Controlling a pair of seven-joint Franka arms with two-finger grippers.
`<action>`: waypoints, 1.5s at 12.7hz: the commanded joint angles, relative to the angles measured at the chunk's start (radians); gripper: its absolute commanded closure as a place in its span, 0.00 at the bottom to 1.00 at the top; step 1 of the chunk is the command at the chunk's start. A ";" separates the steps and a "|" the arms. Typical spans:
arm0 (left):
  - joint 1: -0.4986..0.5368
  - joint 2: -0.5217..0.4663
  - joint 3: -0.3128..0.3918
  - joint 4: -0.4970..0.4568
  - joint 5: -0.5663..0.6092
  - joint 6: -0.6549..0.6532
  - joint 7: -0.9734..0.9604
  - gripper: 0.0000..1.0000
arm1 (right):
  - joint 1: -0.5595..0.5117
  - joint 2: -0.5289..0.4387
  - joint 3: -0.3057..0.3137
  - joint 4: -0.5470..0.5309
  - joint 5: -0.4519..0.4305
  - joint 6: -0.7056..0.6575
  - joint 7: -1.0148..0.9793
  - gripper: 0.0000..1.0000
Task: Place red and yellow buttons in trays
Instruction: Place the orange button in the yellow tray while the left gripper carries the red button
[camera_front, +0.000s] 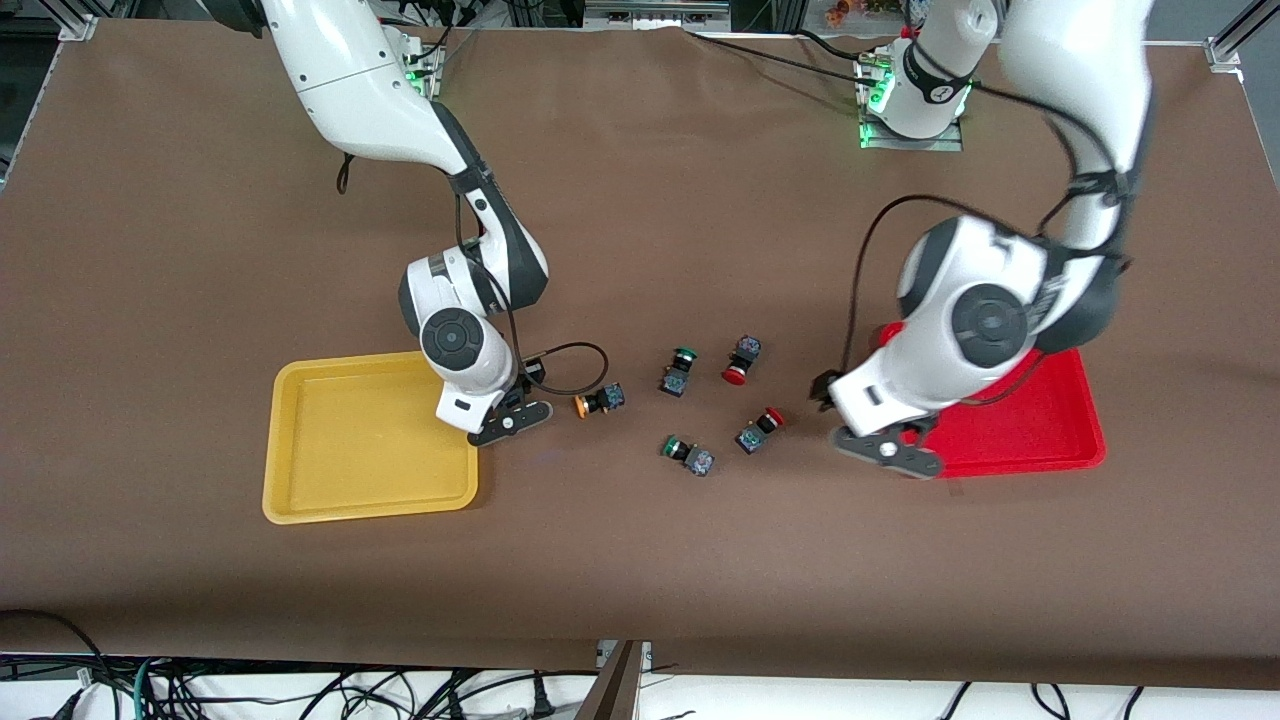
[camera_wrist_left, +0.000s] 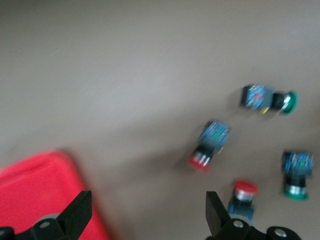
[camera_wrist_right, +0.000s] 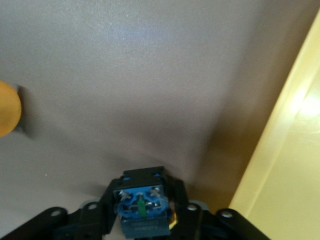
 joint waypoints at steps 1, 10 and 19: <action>-0.087 0.129 0.015 0.031 -0.006 0.182 0.027 0.00 | -0.016 -0.057 0.006 -0.011 0.081 -0.046 -0.026 1.00; -0.115 0.218 0.016 -0.047 0.060 0.295 0.027 0.14 | -0.252 -0.023 -0.014 0.194 -0.040 -0.191 -0.317 0.96; -0.071 -0.028 0.091 -0.046 0.071 -0.245 0.086 1.00 | -0.188 -0.028 0.034 0.289 -0.025 -0.301 -0.156 0.00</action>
